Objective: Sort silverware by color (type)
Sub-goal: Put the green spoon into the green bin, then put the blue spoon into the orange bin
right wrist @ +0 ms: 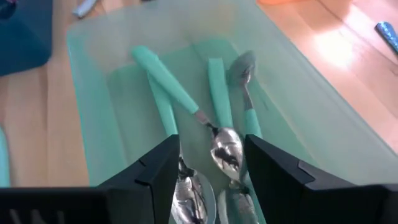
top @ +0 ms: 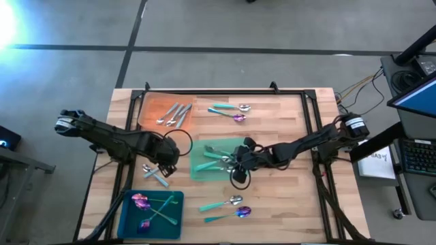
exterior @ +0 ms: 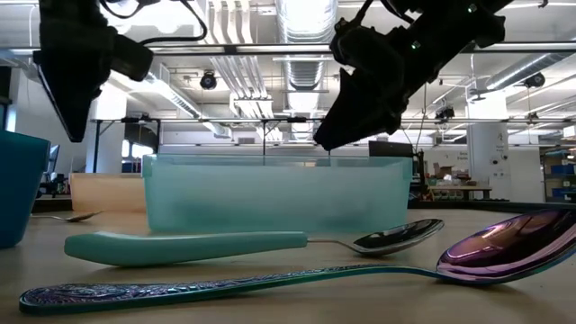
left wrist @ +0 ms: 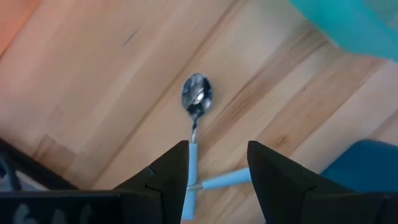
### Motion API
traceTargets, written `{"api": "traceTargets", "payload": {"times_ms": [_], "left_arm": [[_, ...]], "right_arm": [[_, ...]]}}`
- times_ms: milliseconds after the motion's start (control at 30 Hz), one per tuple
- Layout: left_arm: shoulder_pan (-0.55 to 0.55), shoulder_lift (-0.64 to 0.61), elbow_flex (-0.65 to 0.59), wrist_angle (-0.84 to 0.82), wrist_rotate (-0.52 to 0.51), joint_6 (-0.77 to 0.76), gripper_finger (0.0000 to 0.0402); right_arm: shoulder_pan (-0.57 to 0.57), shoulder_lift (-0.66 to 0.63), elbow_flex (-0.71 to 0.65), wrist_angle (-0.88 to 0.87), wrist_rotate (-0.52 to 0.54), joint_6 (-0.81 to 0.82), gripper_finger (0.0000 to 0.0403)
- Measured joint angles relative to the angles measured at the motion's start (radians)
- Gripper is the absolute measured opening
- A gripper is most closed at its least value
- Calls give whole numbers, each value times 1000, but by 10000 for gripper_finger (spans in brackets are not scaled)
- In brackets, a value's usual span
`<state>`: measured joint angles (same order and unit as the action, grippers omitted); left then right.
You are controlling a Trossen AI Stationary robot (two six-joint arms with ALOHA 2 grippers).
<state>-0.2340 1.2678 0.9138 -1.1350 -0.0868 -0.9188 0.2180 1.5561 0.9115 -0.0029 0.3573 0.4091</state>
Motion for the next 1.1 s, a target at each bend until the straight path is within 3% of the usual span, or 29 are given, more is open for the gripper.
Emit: {"api": "traceTargets", "payload": {"times_ms": [433,667,1100], "left_arm": [[-8,1,-177,32,55,-114,148],[-10,10,-237,138,78,-146,148],[-15,155,-271,174,107,-137,148]], "right_arm": [[0,-137,0,-131,1,-7,175],[0,-185,0,-159,8,-17,175],[0,-193,0,-199,9,-20,176]]}}
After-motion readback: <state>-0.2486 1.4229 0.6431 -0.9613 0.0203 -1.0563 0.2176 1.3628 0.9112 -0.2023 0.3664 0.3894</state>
